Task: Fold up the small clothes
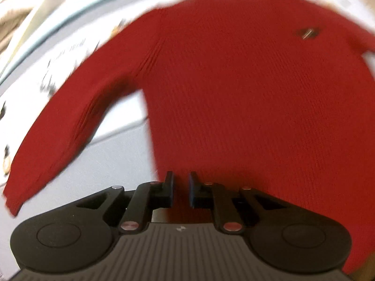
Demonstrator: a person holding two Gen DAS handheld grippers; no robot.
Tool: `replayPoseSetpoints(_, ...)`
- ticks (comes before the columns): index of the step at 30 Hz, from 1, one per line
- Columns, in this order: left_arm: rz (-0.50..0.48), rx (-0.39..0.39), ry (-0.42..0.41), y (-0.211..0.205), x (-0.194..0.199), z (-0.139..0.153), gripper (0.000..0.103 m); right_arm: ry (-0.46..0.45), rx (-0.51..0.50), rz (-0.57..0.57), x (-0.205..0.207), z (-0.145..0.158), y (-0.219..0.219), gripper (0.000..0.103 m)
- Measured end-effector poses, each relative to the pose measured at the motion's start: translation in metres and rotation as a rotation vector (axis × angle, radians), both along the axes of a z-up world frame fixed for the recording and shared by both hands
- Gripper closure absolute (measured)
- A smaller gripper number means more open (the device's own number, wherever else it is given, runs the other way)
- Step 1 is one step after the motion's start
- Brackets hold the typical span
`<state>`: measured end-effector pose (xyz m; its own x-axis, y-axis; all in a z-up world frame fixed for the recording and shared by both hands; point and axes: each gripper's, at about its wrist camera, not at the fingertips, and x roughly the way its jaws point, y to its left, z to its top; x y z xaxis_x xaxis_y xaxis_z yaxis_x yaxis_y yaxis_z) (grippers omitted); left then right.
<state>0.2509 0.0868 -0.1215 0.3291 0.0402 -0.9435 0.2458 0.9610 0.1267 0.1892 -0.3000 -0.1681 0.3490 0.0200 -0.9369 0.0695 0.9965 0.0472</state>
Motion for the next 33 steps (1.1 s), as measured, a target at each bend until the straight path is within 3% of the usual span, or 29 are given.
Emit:
replayPoseSetpoints(2, -0.027, -0.123, -0.014, -0.013, -0.002, 0.013, 0.080, -0.035, -0.030, -0.004, 0.001, 0.012, 0.005, 0.086)
replayPoseSetpoints(4, -0.063, -0.190, 0.021, -0.026, -0.003, 0.005, 0.070, -0.078, 0.022, 0.009, 0.003, 0.018, 0.007, 0.081)
replayPoseSetpoints(7, -0.063, -0.112, 0.175, -0.039, -0.006, -0.036, 0.069, 0.053, 0.058, 0.058, 0.005, -0.009, 0.012, 0.080)
replayPoseSetpoints(10, -0.098, -0.065, 0.119, -0.054, -0.008, -0.024, 0.068, 0.003, 0.111, -0.002, 0.008, 0.004, 0.005, 0.077)
replayPoseSetpoints(14, -0.082, -0.128, -0.028, -0.069, -0.004, 0.029, 0.063, -0.121, 0.157, -0.149, 0.017, 0.029, -0.032, 0.065)
replayPoseSetpoints(21, -0.076, -0.228, -0.166, -0.099, -0.002, 0.092, 0.053, -0.191, 0.278, -0.518, 0.031, 0.037, -0.127, 0.065)
replayPoseSetpoints(28, -0.010, -0.233, -0.141, -0.104, 0.036, 0.056, 0.053, -0.273, 0.378, -0.785, 0.044, 0.013, -0.195, 0.064)
replayPoseSetpoints(33, 0.014, -0.260, -0.129, -0.105, 0.047, 0.054, 0.053, -0.297, 0.410, -0.909, 0.059, -0.018, -0.217, 0.063)
